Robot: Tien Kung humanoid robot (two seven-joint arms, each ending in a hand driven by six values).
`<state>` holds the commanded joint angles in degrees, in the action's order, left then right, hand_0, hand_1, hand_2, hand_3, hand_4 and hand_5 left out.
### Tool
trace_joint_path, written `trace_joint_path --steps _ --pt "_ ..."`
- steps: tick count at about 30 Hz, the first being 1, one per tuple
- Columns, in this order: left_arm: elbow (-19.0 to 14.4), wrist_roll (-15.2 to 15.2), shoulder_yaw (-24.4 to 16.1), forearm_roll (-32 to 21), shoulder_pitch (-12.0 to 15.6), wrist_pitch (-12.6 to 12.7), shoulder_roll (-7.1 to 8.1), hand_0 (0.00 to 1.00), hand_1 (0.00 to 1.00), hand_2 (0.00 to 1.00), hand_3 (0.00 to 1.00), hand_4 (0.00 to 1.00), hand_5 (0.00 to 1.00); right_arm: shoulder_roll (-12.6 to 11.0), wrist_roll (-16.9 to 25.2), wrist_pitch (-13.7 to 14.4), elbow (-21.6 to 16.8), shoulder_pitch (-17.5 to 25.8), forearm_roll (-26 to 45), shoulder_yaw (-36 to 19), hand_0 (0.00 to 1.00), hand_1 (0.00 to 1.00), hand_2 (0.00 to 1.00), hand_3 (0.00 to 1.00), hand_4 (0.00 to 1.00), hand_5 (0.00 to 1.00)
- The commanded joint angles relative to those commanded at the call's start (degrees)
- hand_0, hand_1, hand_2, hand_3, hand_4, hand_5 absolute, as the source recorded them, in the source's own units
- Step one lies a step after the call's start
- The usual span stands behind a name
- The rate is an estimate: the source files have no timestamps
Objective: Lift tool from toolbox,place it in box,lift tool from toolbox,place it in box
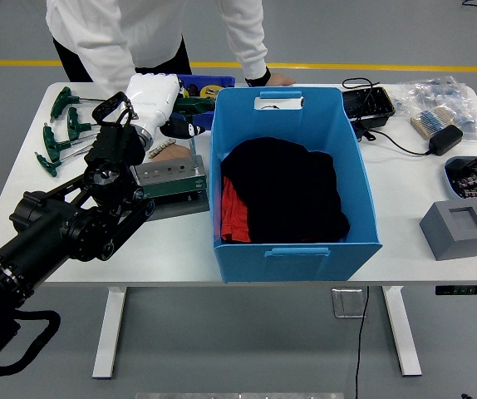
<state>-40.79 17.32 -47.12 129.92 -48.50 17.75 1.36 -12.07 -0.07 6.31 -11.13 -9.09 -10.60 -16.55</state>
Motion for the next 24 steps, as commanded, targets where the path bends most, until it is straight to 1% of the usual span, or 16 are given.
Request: trace_joint_path --steps 6,7,12,13,18,19,24 --pt "0.3 0.0 0.3 -1.1 0.2 0.0 -0.16 0.415 0.239 0.232 0.294 0.998 0.492 0.0 -0.2 0.1 0.0 0.1 -0.6 -0.3 0.686 0.674 0.750 0.603 0.809 0.750" --pt "0.2 0.1 0.4 -1.2 0.2 0.0 -0.19 0.354 0.215 0.213 0.282 0.998 0.496 0.1 -0.2 0.2 0.0 0.2 -0.7 -0.4 0.687 0.674 0.750 0.603 0.809 0.748" --pt "0.2 0.2 0.6 -1.4 0.0 0.1 -0.24 0.354 0.215 0.213 0.282 0.998 0.496 0.1 -0.3 0.3 -0.1 0.2 -1.0 -0.5 0.687 0.674 0.750 0.603 0.809 0.748" --pt "0.2 0.2 0.6 -1.5 -0.1 0.1 -0.24 0.308 0.154 0.163 0.221 0.998 0.503 0.1 -0.3 0.3 -0.1 0.2 -1.0 -0.5 0.686 0.674 0.749 0.602 0.808 0.747" --pt "0.8 -0.1 0.9 -2.8 -0.5 0.5 -0.22 0.308 0.154 0.163 0.221 0.998 0.503 0.0 -0.4 0.3 -0.1 0.1 -1.2 -0.5 0.686 0.674 0.749 0.602 0.808 0.747" --pt "1.0 -0.2 0.9 -3.5 -0.5 0.8 -0.22 0.275 0.115 0.130 0.177 0.998 0.520 0.0 -0.4 0.3 -0.1 0.1 -1.1 -0.5 0.686 0.674 0.750 0.603 0.808 0.746" --pt "2.4 -0.6 1.2 -5.4 -0.9 1.8 -0.28 0.275 0.115 0.130 0.177 0.998 0.520 0.0 -0.4 0.3 -0.1 -0.1 -1.0 -0.3 0.686 0.674 0.750 0.603 0.808 0.746"
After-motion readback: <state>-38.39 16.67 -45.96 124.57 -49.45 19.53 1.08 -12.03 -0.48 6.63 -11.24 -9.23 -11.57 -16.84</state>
